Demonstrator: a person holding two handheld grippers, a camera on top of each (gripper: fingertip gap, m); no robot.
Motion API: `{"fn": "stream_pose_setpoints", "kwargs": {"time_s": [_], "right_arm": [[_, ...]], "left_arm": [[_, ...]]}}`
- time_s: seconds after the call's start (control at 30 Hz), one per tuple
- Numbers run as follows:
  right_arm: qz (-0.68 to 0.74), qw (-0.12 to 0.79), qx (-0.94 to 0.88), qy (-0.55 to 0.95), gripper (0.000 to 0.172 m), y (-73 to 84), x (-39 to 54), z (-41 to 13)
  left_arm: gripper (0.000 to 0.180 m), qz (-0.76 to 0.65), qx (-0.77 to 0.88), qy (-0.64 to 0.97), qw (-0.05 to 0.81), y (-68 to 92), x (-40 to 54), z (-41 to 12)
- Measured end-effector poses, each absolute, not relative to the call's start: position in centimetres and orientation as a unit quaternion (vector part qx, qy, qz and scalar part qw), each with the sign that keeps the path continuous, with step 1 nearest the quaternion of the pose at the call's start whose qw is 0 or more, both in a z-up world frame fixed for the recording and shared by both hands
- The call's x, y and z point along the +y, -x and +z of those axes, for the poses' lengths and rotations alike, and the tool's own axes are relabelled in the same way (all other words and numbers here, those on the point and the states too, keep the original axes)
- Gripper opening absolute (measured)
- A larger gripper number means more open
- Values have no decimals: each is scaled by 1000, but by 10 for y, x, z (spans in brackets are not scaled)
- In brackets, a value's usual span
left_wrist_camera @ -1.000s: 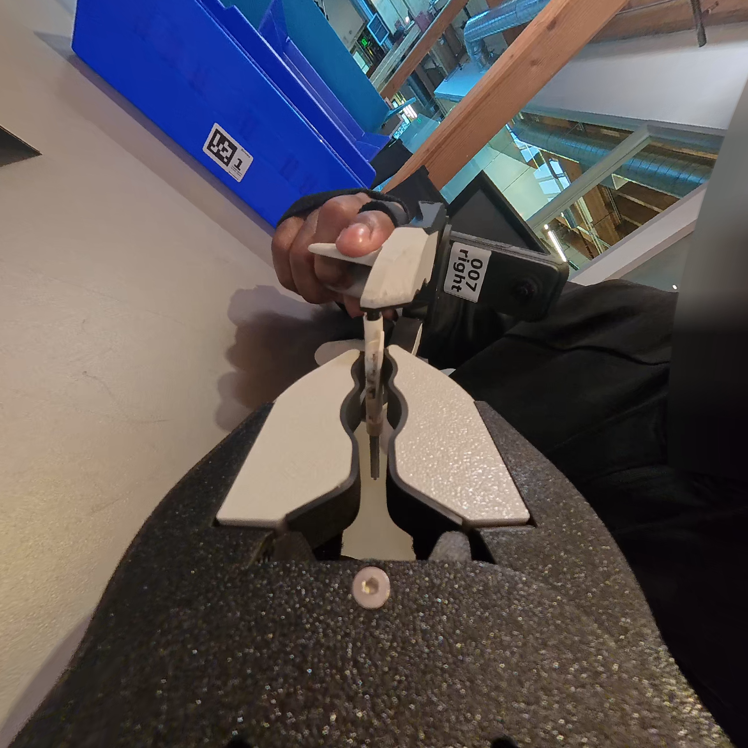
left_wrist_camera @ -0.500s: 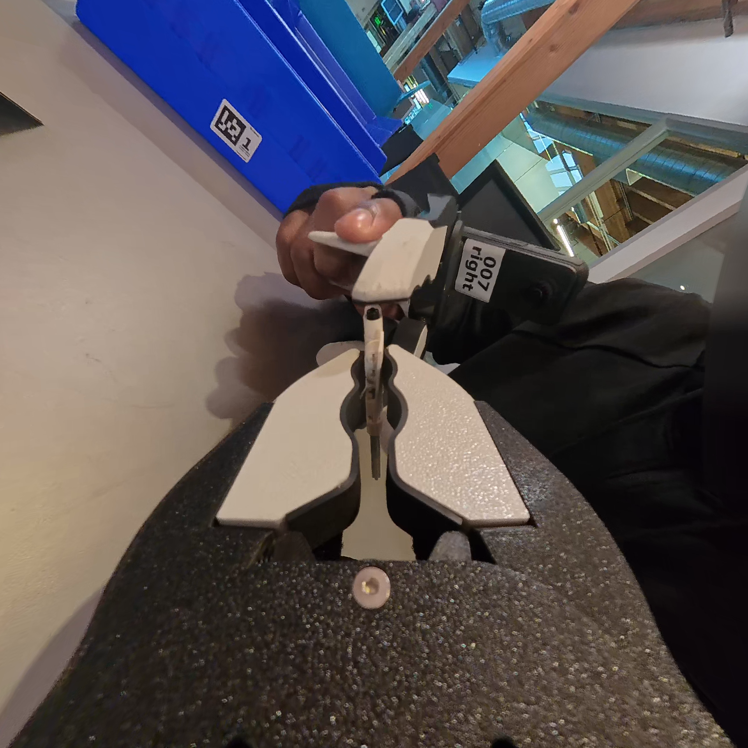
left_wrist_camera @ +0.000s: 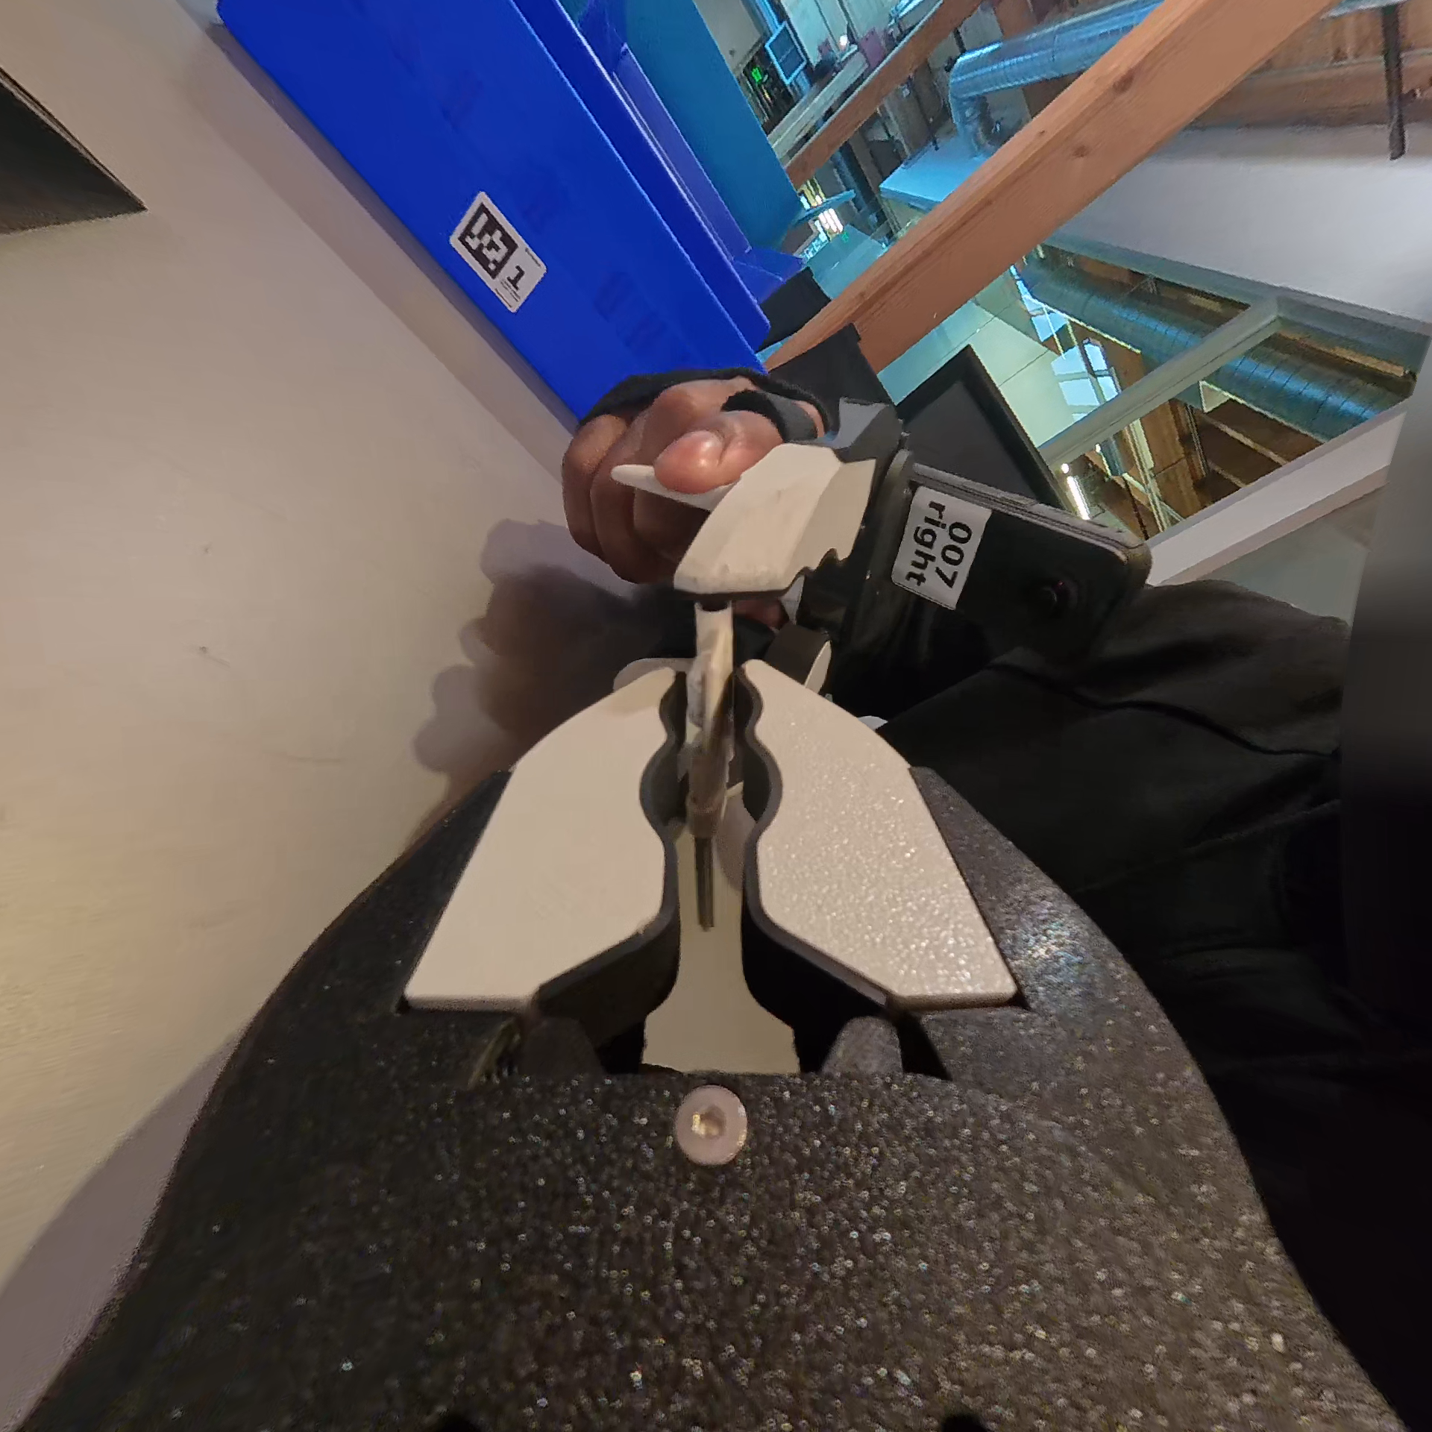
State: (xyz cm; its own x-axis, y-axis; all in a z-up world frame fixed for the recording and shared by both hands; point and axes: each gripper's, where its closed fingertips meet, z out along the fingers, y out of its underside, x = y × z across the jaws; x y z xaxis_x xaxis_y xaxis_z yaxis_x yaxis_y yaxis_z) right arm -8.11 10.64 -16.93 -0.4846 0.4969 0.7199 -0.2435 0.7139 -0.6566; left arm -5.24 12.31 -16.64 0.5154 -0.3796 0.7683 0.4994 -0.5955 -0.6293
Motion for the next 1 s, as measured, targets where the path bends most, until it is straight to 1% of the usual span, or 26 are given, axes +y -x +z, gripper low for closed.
{"fn": "stream_pose_setpoints", "kwargs": {"time_s": [0.13, 0.17, 0.57, 1.0], "right_arm": [[369, 518, -764, 108, 55, 86, 114, -163], [372, 521, -759, 117, 55, 87, 116, -162], [369, 544, -741, 135, 55, 91, 126, -158], [367, 574, -715, 160, 55, 97, 128, -152]], "left_arm": [[23, -480, -44, 756, 442, 54, 124, -170], [23, -479, -44, 757, 444, 54, 125, -170], [9, -468, -50, 746, 471, 61, 127, -163], [10, -431, -49, 742, 511, 60, 135, -161]]}}
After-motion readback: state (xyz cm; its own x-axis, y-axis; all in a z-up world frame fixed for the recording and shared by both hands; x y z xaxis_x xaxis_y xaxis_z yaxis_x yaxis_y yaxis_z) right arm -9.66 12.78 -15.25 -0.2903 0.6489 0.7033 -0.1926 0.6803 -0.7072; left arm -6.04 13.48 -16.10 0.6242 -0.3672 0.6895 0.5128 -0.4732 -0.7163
